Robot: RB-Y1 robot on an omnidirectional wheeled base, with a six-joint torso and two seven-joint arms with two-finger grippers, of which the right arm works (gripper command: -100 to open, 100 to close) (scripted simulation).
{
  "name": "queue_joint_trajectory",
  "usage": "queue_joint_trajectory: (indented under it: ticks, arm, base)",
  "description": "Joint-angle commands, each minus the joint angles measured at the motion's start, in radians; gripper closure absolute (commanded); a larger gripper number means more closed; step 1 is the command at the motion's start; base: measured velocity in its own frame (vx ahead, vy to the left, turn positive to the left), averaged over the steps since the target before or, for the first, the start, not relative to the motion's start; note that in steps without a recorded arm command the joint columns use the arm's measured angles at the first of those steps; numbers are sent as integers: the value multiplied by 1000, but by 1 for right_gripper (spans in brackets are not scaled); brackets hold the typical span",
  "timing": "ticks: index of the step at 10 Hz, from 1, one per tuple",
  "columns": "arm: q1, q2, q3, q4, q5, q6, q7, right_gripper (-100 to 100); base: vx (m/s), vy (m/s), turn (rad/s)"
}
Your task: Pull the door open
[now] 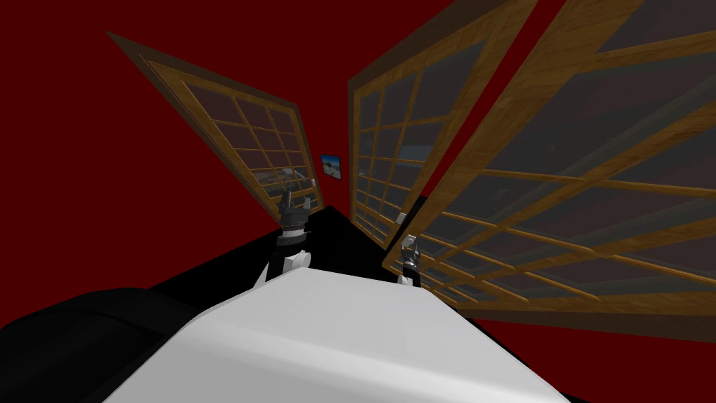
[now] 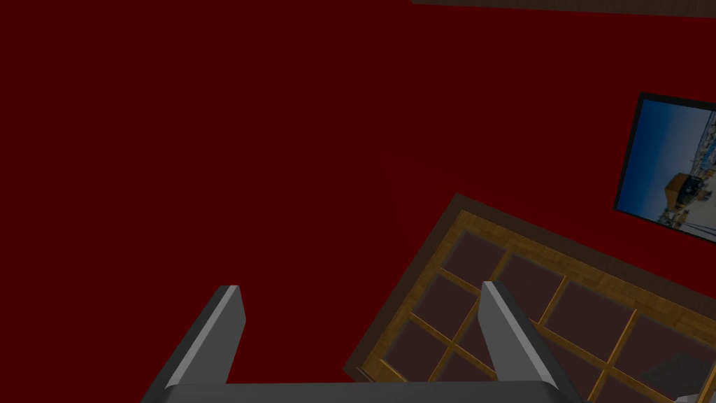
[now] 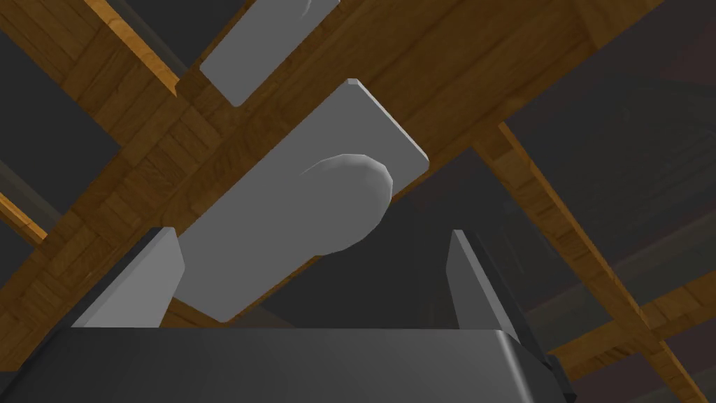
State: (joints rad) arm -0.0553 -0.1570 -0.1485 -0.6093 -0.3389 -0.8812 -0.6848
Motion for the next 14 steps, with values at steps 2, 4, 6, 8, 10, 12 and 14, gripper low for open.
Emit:
queue_joint_trajectory:
  ticks: [2,4,6,8,10,12,14]
  arm:
    - [-4,5,14,-8,-31,4,-76,-100]
    - [-7,7,20,-10,-45,6,-126,-100]
    - [-10,9,27,-12,-59,7,-169,-100]
    - [-15,13,40,-16,-88,9,-232,-100]
    - [-18,15,46,-18,-102,11,-284,-100]
    - [-20,17,53,-19,-115,12,-325,-100]
    - [-25,20,65,-23,-141,14,-388,-100]
  base:
    - [-76,-25,58]
    - [-59,-23,36]
    - [-79,-23,55]
    - [-67,-11,63]
    - [-59,-18,35]
    - [-74,-23,46]
    - [-81,-15,65]
